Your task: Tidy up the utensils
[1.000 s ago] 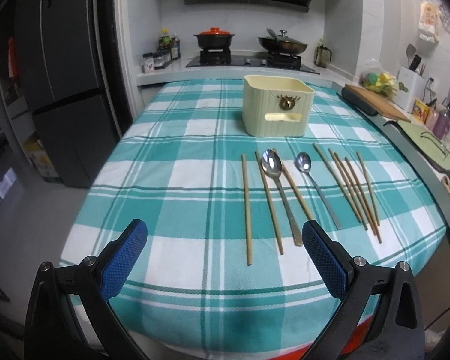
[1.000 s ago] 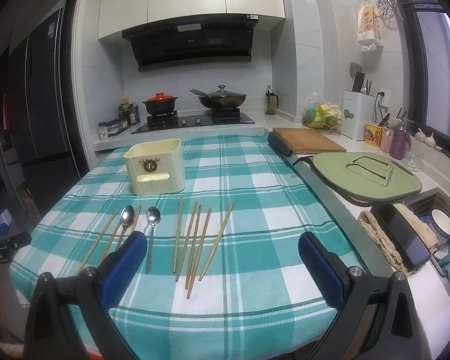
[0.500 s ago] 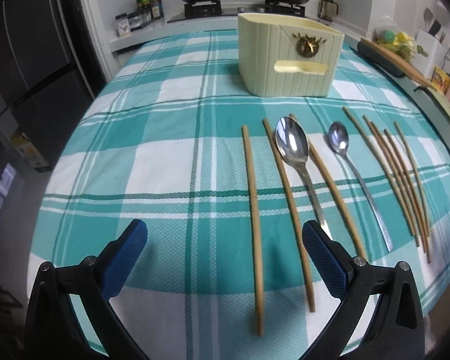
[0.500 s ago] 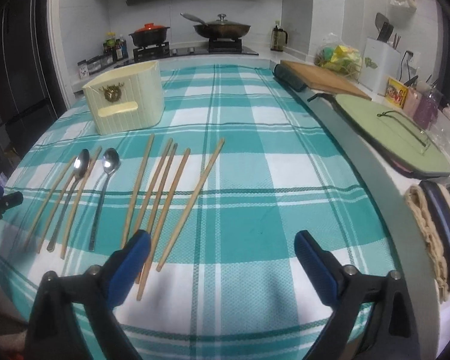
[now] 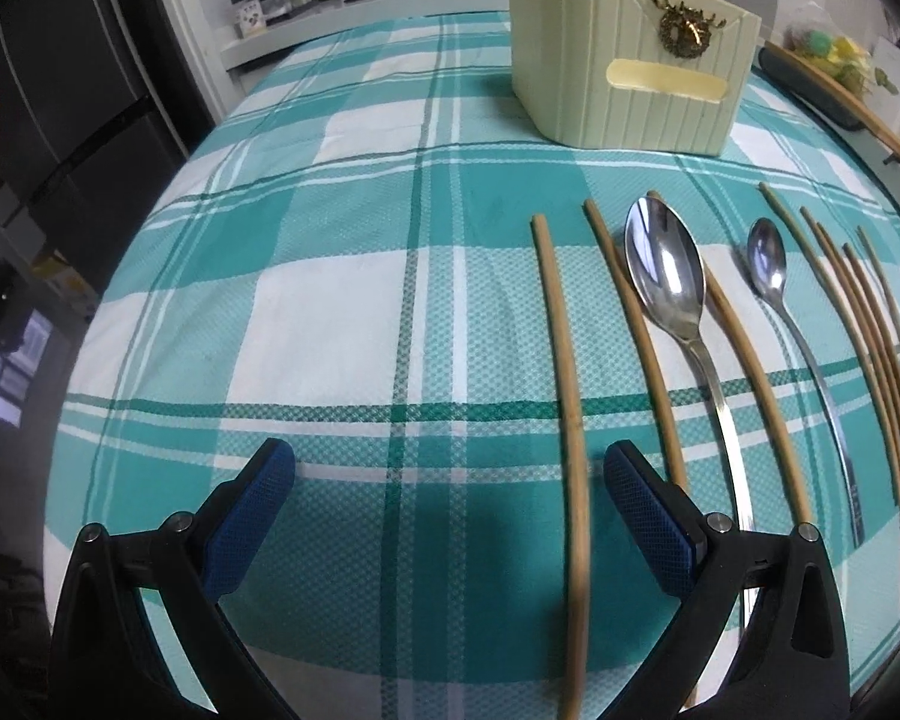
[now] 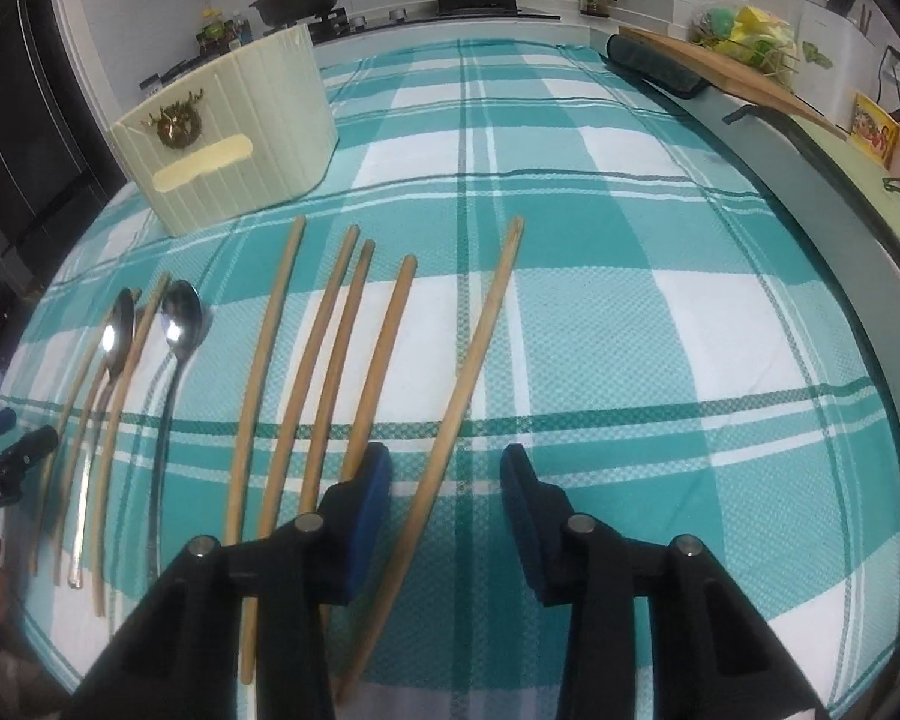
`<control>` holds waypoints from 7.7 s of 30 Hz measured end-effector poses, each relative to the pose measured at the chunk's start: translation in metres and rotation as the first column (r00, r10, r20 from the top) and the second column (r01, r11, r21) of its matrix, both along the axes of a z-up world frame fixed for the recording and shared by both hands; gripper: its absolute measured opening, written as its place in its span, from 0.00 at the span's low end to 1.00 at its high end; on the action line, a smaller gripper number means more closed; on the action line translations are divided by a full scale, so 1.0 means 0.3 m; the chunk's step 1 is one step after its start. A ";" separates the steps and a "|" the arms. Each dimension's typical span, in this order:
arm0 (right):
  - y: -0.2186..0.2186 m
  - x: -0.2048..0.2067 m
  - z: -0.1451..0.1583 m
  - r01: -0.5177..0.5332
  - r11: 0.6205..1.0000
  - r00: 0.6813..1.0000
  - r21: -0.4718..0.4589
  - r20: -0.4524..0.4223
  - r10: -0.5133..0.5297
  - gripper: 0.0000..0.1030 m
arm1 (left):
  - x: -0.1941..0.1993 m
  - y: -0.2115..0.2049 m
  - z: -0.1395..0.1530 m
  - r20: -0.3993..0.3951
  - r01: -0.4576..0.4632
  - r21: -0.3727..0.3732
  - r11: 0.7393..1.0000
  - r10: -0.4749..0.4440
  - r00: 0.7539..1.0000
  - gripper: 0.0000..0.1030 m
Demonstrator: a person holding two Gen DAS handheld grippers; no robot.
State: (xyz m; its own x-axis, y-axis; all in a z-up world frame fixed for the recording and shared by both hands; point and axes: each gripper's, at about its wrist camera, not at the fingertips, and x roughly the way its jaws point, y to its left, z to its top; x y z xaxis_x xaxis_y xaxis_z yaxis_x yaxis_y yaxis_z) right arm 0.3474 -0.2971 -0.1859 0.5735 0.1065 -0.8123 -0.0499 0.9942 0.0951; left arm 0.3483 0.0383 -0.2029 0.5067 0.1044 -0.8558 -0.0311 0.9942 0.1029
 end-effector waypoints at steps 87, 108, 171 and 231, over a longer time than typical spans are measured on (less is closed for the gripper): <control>0.363 0.701 0.637 -0.188 0.976 0.836 0.108 0.539 0.101 0.07 | 0.715 -0.019 0.646 0.274 0.181 -0.304 0.935 -0.096 0.957 0.05; 0.115 0.282 0.596 -0.185 0.981 0.921 0.066 0.359 0.149 0.39 | 0.052 0.041 0.486 0.220 0.249 -0.218 0.944 -0.201 0.955 0.75; -0.028 -0.367 -0.044 0.084 0.995 0.989 -0.045 0.129 -0.078 0.68 | -0.307 0.015 -0.027 0.139 0.049 -0.215 0.975 -0.020 0.990 0.94; 0.001 -0.159 -0.011 0.077 0.991 0.997 -0.110 0.038 -0.073 0.06 | -0.094 0.016 -0.010 0.069 -0.034 -0.104 0.994 0.041 0.997 0.09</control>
State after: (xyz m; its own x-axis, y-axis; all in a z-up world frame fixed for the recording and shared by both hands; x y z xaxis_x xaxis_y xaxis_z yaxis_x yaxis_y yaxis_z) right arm 0.2996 -0.2968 -0.1890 0.6039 -0.0277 -0.7966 0.0237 0.9996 -0.0168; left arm 0.3201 0.0432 -0.2058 0.5640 0.0383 -0.8249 -0.0723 0.9974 -0.0031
